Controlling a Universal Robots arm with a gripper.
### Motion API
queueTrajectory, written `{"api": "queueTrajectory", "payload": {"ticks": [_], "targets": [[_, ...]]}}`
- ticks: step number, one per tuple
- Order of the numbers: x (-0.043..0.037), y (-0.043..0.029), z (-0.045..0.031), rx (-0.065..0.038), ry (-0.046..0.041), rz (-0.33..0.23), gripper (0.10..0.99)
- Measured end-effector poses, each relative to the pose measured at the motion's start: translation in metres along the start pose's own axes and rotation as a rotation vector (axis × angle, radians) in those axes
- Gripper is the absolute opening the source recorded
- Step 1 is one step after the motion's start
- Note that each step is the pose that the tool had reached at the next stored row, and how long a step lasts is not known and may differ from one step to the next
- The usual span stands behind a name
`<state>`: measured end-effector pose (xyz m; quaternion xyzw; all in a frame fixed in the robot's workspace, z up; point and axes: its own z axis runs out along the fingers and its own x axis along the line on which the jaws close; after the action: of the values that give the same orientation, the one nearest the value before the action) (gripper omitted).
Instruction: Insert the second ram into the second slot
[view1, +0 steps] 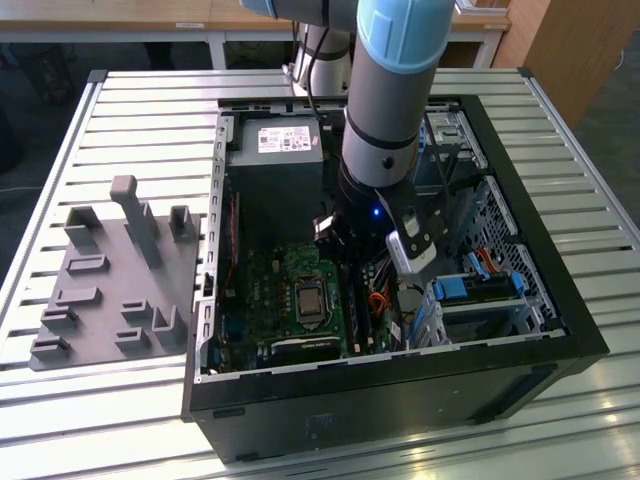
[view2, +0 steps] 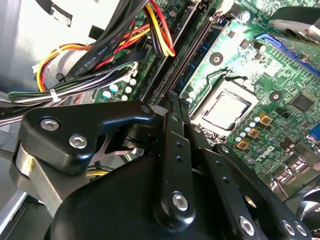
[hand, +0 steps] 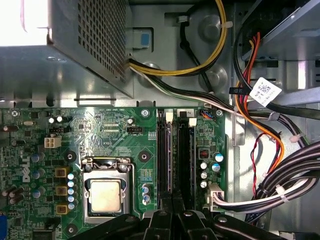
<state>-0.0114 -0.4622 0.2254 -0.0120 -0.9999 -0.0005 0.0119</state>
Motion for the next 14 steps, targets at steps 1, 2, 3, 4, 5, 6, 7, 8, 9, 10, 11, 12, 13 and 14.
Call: {"api": "queueTrajectory", "payload": {"ticks": [1, 2, 3, 4, 5, 6, 7, 8, 9, 10, 11, 12, 13, 14], "targets": [[-0.0002, 0.0000, 0.0000, 0.000, 0.0001, 0.000, 0.114], [-0.0003, -0.0001, 0.0001, 0.000, 0.0002, 0.000, 0.114], [-0.0003, -0.0001, 0.0002, 0.000, 0.0002, 0.000, 0.114], [-0.0004, -0.0001, 0.0002, 0.000, 0.0002, 0.000, 0.114], [-0.0005, -0.0001, 0.0002, 0.000, 0.0002, 0.000, 0.114], [-0.0005, -0.0001, 0.0003, 0.000, 0.0002, 0.000, 0.114], [-0.0005, -0.0001, 0.0002, 0.000, 0.0002, 0.000, 0.114], [-0.0006, -0.0001, 0.0003, 0.000, 0.0002, 0.000, 0.114], [-0.0009, -0.0001, 0.0003, 0.000, 0.0002, 0.000, 0.114], [-0.0017, 0.0000, 0.0003, 0.000, 0.0002, -0.001, 0.114], [-0.0019, 0.0000, 0.0003, 0.000, 0.0006, -0.001, 0.114], [-0.0018, 0.0001, 0.0003, 0.000, 0.0006, -0.001, 0.114], [-0.0018, 0.0001, 0.0003, 0.000, 0.0007, -0.001, 0.114], [-0.0018, 0.0001, 0.0003, 0.000, 0.0008, -0.001, 0.114]]}}
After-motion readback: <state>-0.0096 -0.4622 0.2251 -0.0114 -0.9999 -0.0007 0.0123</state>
